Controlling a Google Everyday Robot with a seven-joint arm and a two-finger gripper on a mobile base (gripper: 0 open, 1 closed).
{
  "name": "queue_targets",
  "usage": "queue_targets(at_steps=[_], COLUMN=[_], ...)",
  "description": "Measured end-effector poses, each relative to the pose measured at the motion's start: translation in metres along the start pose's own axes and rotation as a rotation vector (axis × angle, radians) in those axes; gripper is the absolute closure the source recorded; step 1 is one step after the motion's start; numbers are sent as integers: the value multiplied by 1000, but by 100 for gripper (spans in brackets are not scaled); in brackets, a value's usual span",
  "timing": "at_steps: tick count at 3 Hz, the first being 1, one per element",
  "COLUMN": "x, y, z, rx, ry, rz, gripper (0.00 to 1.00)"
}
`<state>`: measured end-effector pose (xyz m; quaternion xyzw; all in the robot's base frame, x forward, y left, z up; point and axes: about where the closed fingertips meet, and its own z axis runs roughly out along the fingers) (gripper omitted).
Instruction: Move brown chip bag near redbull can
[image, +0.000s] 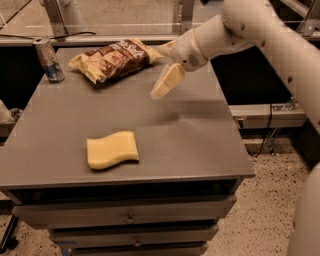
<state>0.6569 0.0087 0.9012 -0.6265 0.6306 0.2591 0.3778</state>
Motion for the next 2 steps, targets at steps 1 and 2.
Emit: queue_targets(at_steps=[1,2], x=[26,26], y=[-5,-5], z=[-92,-91], rx=[120,118], ry=[105,104], rz=[41,40], gripper=[0,0])
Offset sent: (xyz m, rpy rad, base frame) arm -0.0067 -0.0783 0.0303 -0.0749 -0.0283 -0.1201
